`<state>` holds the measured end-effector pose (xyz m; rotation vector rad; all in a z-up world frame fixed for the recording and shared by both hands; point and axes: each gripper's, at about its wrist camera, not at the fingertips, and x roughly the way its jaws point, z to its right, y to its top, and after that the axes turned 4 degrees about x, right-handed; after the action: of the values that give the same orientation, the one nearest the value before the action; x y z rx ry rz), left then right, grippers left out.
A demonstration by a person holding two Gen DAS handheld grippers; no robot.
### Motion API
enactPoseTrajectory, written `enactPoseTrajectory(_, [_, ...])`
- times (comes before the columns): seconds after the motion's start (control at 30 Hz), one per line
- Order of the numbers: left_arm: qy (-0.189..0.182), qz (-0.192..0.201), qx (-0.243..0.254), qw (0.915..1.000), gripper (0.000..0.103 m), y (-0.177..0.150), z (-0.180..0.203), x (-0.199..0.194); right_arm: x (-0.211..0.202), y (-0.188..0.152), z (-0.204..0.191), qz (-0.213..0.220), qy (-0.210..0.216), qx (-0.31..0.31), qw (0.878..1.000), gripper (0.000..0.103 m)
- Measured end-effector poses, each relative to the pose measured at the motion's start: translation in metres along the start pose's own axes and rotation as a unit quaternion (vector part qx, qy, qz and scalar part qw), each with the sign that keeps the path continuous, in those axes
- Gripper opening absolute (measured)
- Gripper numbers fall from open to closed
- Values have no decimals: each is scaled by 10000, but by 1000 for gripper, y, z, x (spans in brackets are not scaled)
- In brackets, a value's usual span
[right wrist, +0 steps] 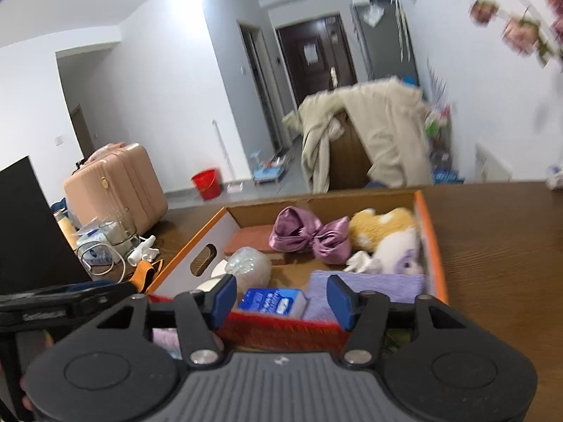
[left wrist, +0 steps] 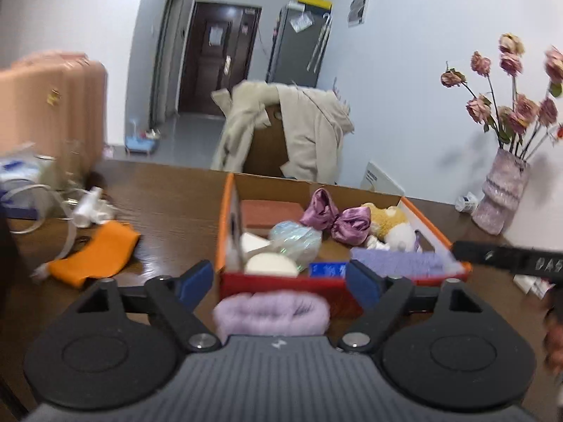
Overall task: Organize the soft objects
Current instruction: 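Move both grippers back toward the light-blue plush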
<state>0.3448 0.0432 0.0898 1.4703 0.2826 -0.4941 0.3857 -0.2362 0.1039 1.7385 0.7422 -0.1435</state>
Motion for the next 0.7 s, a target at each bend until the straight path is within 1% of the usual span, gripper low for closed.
enactPoseTrajectory(0.07, [59, 105, -30, 9999, 88, -18, -1, -23, -21, -16, -2, 162, -118, -97, 9998, 68])
enactPoseTrajectory(0.2, [57, 114, -403, 9991, 89, -57, -3, -60, -54, -54, -9, 195, -211, -250, 9993, 70])
enactPoseTrajectory(0.23, [111, 72, -378, 9992, 89, -68, 0, -69, -60, -63, -11, 196, -213, -284, 9992, 72])
enactPoseTrajectory(0.3, [203, 56, -167, 9996, 89, -87, 7, -84, -74, -86, -15, 141, -232, -289, 9992, 73])
enactPoseTrajectory(0.4, [135, -6, 36, 9999, 89, -111, 14, -103, -87, -117, -26, -215, -234, -265, 9991, 75])
enactPoseTrajectory(0.5, [98, -57, -9, 9999, 90, -122, 12, -111, -93, -136, -37, -588, 9, -335, 9977, 75])
enactPoseTrajectory(0.53, [99, -65, -23, 9999, 90, -123, 12, -110, -94, -140, -41, -627, 30, -374, 9973, 75])
enactPoseTrajectory(0.7, [89, -81, -173, 9998, 90, -120, 9, -96, -90, -136, -54, -529, 29, -500, 9973, 74])
